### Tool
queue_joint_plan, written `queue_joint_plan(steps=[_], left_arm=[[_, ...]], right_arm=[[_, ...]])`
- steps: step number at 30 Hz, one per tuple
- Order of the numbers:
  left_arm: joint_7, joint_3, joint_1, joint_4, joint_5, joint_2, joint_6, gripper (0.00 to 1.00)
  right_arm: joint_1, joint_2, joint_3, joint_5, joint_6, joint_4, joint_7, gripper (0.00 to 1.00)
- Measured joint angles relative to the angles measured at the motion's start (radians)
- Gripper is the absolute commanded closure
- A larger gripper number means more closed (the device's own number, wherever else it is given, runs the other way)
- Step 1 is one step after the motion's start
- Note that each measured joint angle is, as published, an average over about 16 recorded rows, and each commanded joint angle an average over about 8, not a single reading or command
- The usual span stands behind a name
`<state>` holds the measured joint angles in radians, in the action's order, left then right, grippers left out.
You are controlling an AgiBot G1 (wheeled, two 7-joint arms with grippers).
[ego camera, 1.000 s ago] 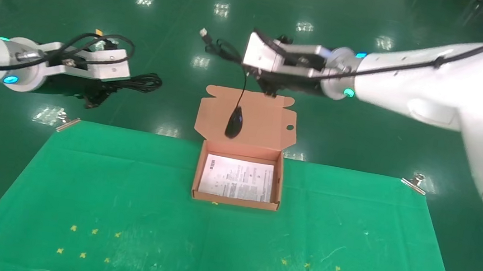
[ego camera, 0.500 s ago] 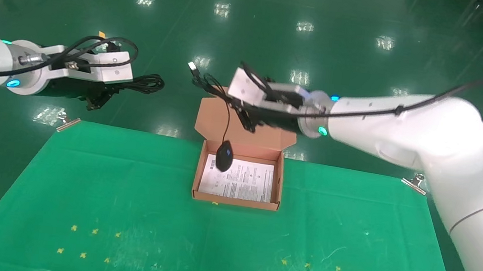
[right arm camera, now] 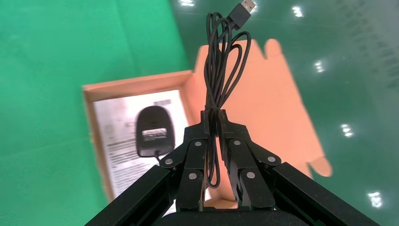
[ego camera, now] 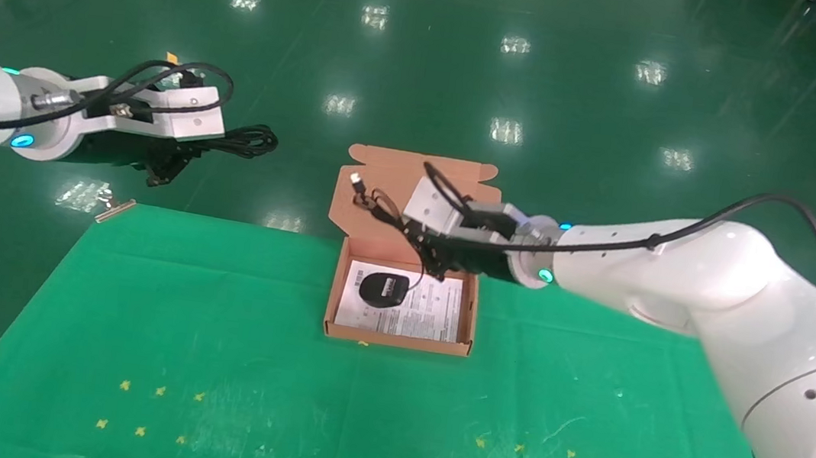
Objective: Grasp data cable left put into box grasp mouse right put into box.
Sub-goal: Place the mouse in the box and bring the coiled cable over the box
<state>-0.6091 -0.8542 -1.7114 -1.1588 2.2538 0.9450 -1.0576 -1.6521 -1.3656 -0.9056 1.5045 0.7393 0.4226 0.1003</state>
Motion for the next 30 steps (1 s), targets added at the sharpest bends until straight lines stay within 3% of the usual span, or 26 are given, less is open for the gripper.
queue_joint_plan(steps=[4, 5, 19, 30], left_arm=[[0.0, 0.0, 0.001, -0.001, 0.0, 0.0, 0.0, 1.0], [0.0, 0.0, 0.001, -0.001, -0.001, 0.001, 0.0, 1.0], [0.045, -0.021, 0.046, 0.046, -0.027, 0.068, 0.047, 1.0], [0.227, -0.059, 0.139, 0.207, -0.09, 0.224, 0.229, 1.0]], right_arm=[[0.006, 0.003, -0.023, -0.016, 0.007, 0.003, -0.006, 0.03], [0.007, 0.004, -0.029, -0.02, 0.009, 0.005, -0.008, 0.0], [0.004, 0.054, -0.053, -0.036, 0.015, 0.059, -0.037, 0.0], [-0.016, 0.195, -0.044, -0.026, 0.005, 0.158, -0.098, 0.0]])
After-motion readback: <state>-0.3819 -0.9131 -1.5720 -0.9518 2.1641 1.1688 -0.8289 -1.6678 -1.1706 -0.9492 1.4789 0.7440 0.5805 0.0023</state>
